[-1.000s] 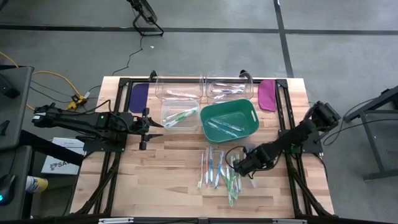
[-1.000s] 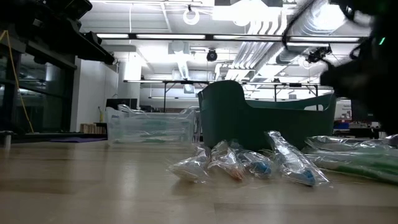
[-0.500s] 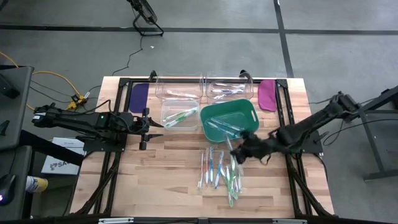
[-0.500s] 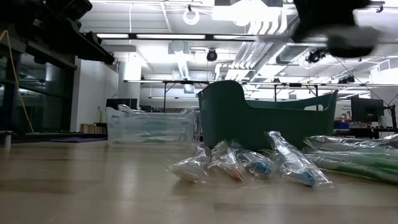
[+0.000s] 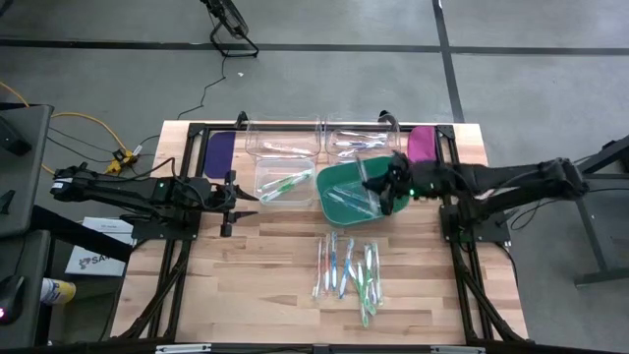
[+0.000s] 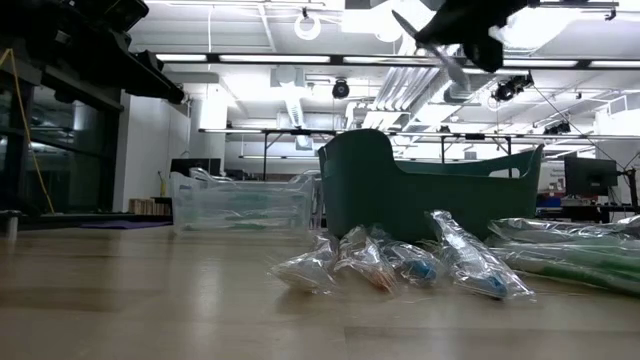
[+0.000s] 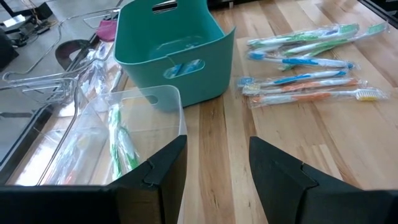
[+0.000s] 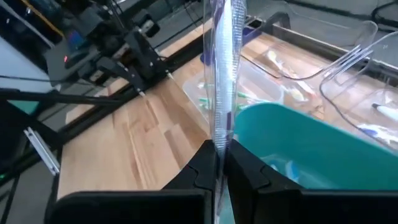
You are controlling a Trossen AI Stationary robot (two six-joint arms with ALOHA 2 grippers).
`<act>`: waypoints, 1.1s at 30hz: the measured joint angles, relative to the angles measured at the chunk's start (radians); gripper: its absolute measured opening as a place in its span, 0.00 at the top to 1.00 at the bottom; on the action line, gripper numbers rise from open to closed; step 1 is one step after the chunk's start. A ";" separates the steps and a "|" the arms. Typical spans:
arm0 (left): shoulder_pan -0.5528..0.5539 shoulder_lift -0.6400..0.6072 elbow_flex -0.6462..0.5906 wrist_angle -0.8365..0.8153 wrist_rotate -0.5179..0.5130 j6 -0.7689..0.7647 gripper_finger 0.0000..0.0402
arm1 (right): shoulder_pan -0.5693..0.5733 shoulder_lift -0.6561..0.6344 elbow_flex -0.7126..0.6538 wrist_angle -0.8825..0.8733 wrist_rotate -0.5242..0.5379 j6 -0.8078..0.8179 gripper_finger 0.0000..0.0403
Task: Pick & Place Toothbrushes
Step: Put the purple toothbrush into the right transparent bin
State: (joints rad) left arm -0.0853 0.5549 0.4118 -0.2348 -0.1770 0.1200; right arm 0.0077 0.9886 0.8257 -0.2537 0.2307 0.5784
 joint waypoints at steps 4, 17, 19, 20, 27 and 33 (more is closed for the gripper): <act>0.000 0.000 0.000 0.000 -0.001 0.000 0.59 | -0.168 0.014 0.040 -0.047 -0.193 -0.112 0.97; 0.000 0.000 0.000 0.000 -0.001 0.006 0.59 | -0.557 0.278 0.376 -0.361 -0.406 -0.644 0.97; 0.000 0.000 0.000 0.000 -0.001 0.006 0.59 | -0.584 0.327 0.414 -0.383 -0.405 -0.725 0.97; 0.000 0.000 0.000 0.000 -0.001 0.006 0.59 | -0.594 0.352 0.430 -0.387 -0.398 -0.762 0.97; 0.000 0.000 0.000 -0.003 -0.001 0.006 0.59 | -0.644 0.506 0.484 -0.385 -0.321 -1.047 0.97; 0.000 0.000 0.000 -0.003 -0.001 0.005 0.59 | -0.671 0.630 0.485 -0.387 -0.254 -1.176 0.97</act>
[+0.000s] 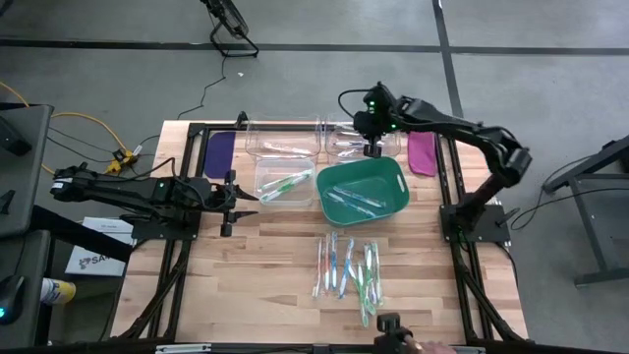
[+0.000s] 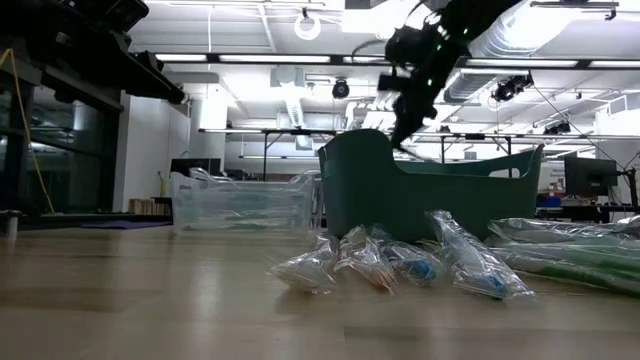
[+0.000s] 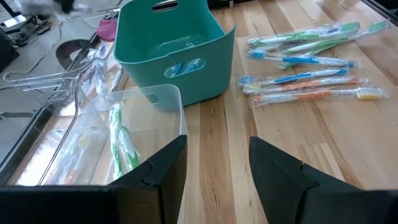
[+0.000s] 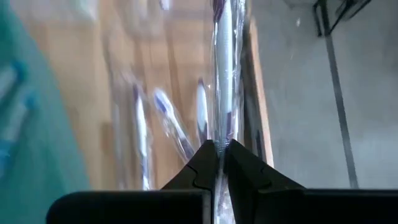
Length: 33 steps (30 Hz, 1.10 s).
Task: Pick & Place Toothbrushes
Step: Put the purple toothbrush into the right transparent bin, then put the green toothbrush into the white bin
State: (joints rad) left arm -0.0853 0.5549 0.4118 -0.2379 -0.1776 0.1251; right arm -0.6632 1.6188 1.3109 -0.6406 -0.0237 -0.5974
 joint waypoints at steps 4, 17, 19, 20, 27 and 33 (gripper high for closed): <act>0.000 0.000 0.000 0.000 0.000 -0.003 0.59 | -0.002 0.067 0.000 0.000 0.059 -0.068 0.97; 0.000 0.000 0.000 -0.006 0.000 -0.002 0.59 | 0.009 0.122 0.000 0.001 0.186 -0.183 0.86; 0.000 0.000 0.000 -0.005 0.000 -0.001 0.59 | 0.009 0.122 0.000 0.001 0.185 -0.183 0.84; 0.000 0.000 0.000 -0.005 0.000 -0.001 0.59 | 0.013 0.122 0.000 0.001 0.193 -0.177 0.82; 0.000 0.000 0.000 -0.005 0.000 0.001 0.59 | 0.042 0.118 0.000 0.011 0.248 -0.088 0.68; 0.000 0.000 0.000 -0.005 0.001 0.001 0.59 | 0.095 0.105 0.000 -0.017 0.437 0.124 0.53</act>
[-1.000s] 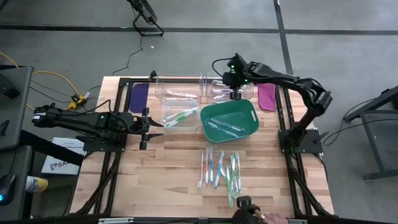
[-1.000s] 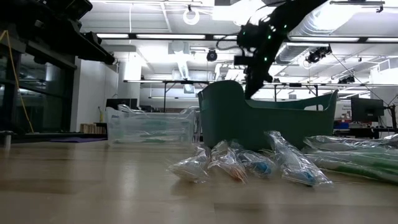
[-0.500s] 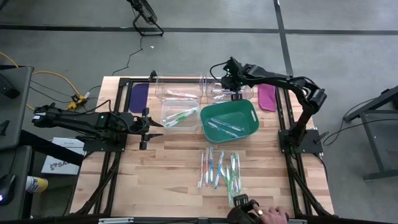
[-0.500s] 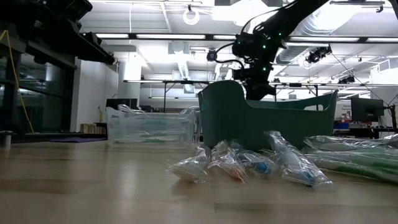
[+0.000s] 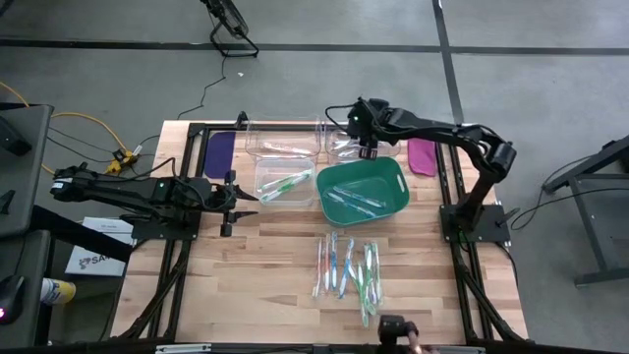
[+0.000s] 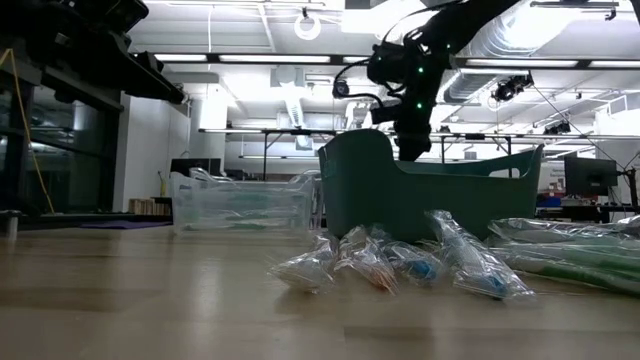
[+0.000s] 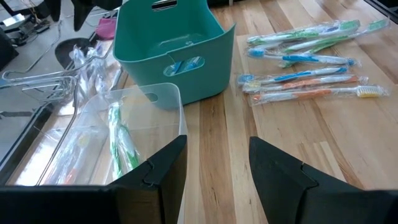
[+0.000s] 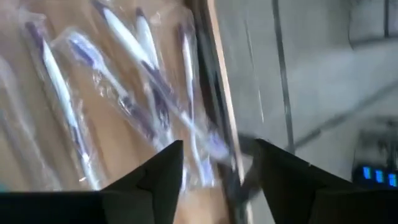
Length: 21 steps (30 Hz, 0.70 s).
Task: Pick & Place Toothbrushes
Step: Put the green toothbrush into the white bin
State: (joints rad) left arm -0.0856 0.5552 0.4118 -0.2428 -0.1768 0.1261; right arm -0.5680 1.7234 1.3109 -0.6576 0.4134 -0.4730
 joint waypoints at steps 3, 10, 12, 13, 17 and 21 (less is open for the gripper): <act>0.000 0.000 0.000 0.000 0.005 0.000 0.59 | 0.034 -0.031 0.000 -0.075 0.057 0.149 0.49; 0.000 -0.001 0.000 0.000 0.010 0.000 0.59 | 0.106 -0.157 0.000 -0.249 0.015 0.549 0.48; 0.000 0.000 0.000 0.000 0.015 0.000 0.59 | 0.126 -0.202 0.000 -0.285 -0.038 0.650 0.49; 0.000 0.000 0.000 0.000 0.018 0.000 0.59 | 0.135 -0.223 0.000 -0.309 -0.072 0.702 0.49; 0.000 0.000 0.000 0.000 0.035 0.000 0.59 | 0.174 -0.296 0.000 -0.378 -0.221 0.899 0.50; 0.000 0.000 0.000 0.000 0.037 0.000 0.59 | 0.239 -0.348 0.000 -0.458 -0.292 1.082 0.51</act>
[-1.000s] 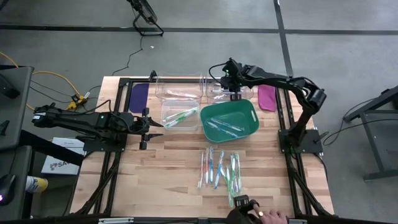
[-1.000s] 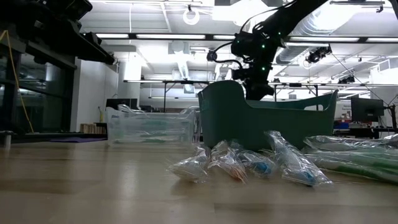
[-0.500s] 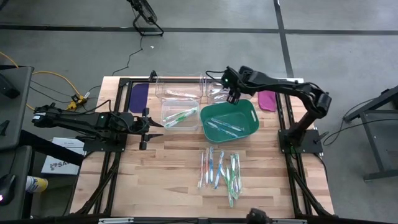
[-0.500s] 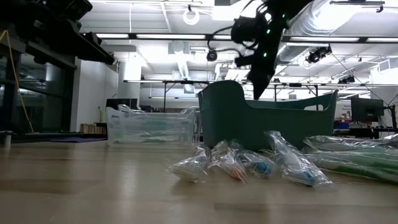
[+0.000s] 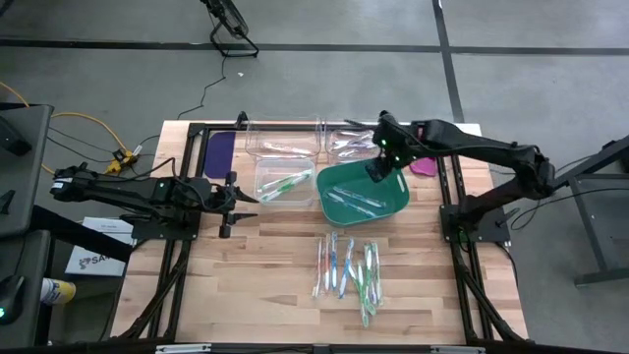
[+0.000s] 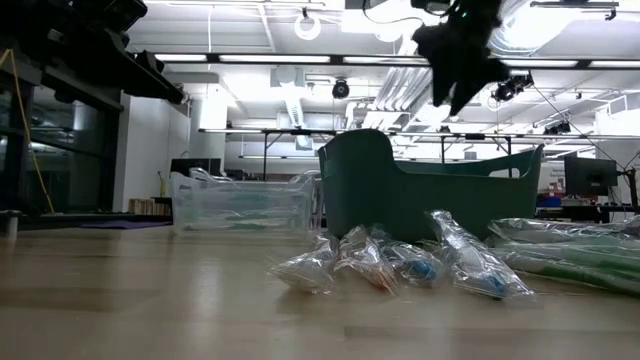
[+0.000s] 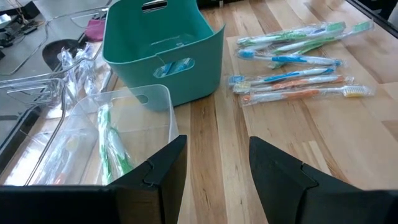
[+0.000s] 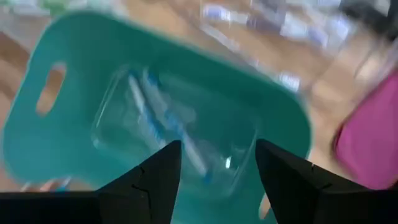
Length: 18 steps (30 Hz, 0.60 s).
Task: Pick & Place Toothbrushes
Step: Put the green toothbrush into the white bin
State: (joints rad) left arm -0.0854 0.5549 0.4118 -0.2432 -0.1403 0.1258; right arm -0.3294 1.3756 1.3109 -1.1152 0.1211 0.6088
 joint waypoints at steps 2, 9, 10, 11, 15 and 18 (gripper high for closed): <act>0.000 0.000 0.000 -0.002 0.000 0.000 0.59 | 0.048 -0.015 0.000 -0.040 -0.013 0.084 0.51; 0.000 0.000 0.000 -0.007 0.000 0.076 0.59 | 0.262 -0.021 -0.008 -0.111 -0.019 0.361 0.51; 0.000 0.000 0.000 -0.007 0.000 0.083 0.59 | 0.298 -0.021 -0.016 -0.105 -0.019 0.404 0.51; 0.000 0.000 0.000 -0.007 0.000 0.084 0.59 | 0.332 -0.021 -0.025 -0.100 -0.017 0.449 0.51; 0.000 0.000 0.000 -0.007 0.000 0.086 0.59 | 0.475 -0.020 -0.064 -0.093 0.018 0.658 0.51; 0.000 0.000 0.000 -0.007 0.000 0.087 0.59 | 0.572 -0.021 -0.122 -0.035 0.019 0.806 0.51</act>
State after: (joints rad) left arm -0.0854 0.5549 0.4118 -0.2501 -0.1406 0.2124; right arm 0.2429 1.3547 1.1889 -1.1506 0.1403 1.4152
